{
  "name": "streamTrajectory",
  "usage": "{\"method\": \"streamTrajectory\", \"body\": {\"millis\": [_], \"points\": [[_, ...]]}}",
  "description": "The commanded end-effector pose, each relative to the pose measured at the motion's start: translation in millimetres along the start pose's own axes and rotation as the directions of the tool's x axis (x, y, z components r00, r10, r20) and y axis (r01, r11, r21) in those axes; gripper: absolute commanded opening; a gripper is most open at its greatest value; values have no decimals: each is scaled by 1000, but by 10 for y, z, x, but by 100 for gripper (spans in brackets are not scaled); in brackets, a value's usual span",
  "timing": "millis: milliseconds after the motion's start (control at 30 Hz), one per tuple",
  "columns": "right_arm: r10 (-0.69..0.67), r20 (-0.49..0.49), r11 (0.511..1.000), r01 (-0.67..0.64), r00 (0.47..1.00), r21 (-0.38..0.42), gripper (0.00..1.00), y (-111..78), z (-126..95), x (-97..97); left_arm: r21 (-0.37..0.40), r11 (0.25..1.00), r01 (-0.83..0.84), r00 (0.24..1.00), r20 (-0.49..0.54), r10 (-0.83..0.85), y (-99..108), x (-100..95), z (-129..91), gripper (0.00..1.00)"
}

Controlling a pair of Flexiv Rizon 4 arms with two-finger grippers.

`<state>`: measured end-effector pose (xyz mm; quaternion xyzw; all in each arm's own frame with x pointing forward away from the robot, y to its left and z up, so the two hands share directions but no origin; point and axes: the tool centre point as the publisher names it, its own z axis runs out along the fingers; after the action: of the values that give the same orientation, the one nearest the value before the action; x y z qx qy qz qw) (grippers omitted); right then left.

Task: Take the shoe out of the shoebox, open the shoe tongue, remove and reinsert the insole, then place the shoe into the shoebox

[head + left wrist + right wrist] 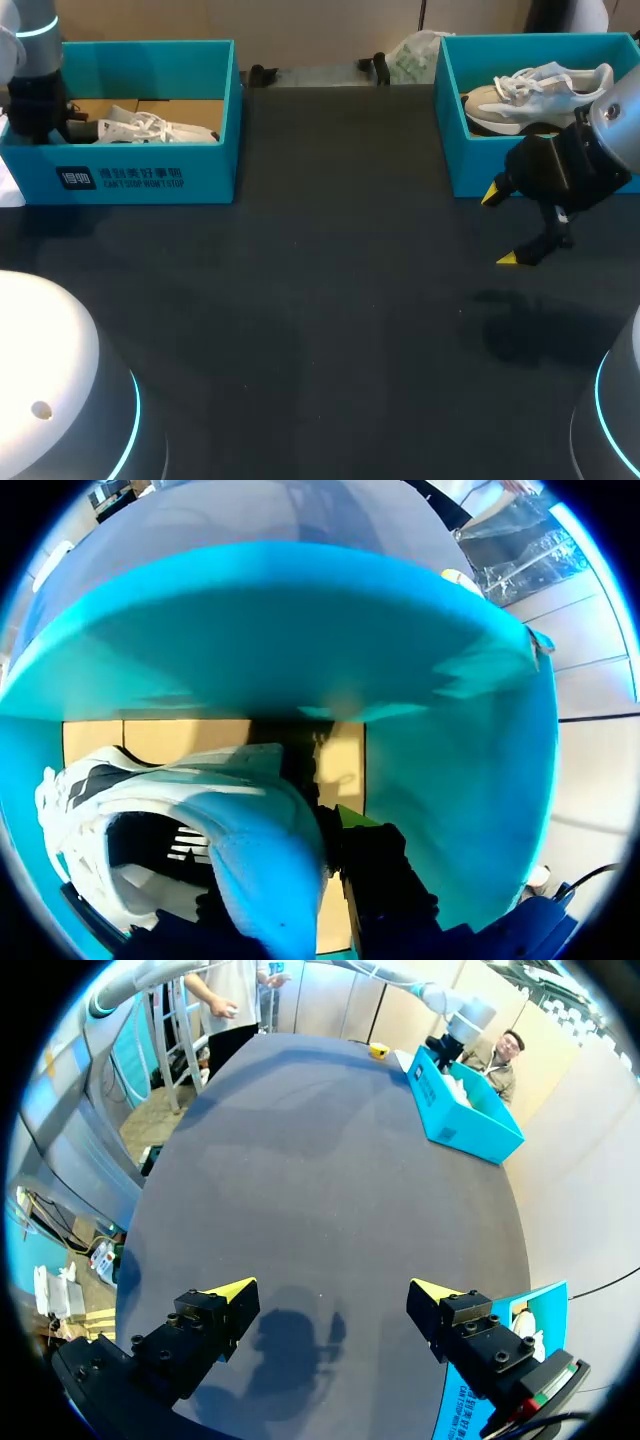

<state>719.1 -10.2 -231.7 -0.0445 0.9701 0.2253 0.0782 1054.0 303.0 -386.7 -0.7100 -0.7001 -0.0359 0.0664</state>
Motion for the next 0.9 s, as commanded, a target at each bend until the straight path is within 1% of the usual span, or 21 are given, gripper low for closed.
{"method": "streamTrajectory", "body": {"millis": [33, 100, 133, 200, 233, 267, 500, 733, 900], "points": [[0, 1, 1000, 0, 1000, 3, 100, 3, 13, 2, 4, 1000, -1, 1000, -7, 1, -20, -10, 24, 0], [0, 1, 1000, 0, 1000, 3, 100, 3, 13, 2, 7, 1000, 3, 1000, -10, -3, -20, -8, 31, 0], [0, 1, 1000, 0, 1000, 3, 100, 3, 13, 2, 8, 1000, 3, 1000, -12, -3, -20, -7, 34, 12], [0, 1, 1000, 0, 1000, 3, 100, 3, 13, 2, 9, 1000, 3, 1000, -12, -3, -22, -5, 35, 52], [0, 1, 1000, 0, 1000, 3, 100, 3, 13, 2, 11, 1000, 3, 1000, -12, -3, -26, -1, 35, 94], [0, 1, 1000, 0, 1000, 3, 100, 3, 13, 2, 12, 1000, 3, 1000, -11, -2, -33, 4, 28, 100], [0, 1, 1000, 0, 1000, 3, 100, 3, 13, 2, -6, 1000, -14, 1000, 14, 14, -60, 15, -122, 100], [0, 1, 1000, 0, 1000, 3, 100, 3, 13, 2, -18, 1000, -26, 999, 36, 26, -45, -6, -268, 100], [0, 1, 1000, 0, 1000, 3, 100, 3, 13, 2, -31, 999, -25, 998, 59, 26, -57, -10, -414, 100]]}}
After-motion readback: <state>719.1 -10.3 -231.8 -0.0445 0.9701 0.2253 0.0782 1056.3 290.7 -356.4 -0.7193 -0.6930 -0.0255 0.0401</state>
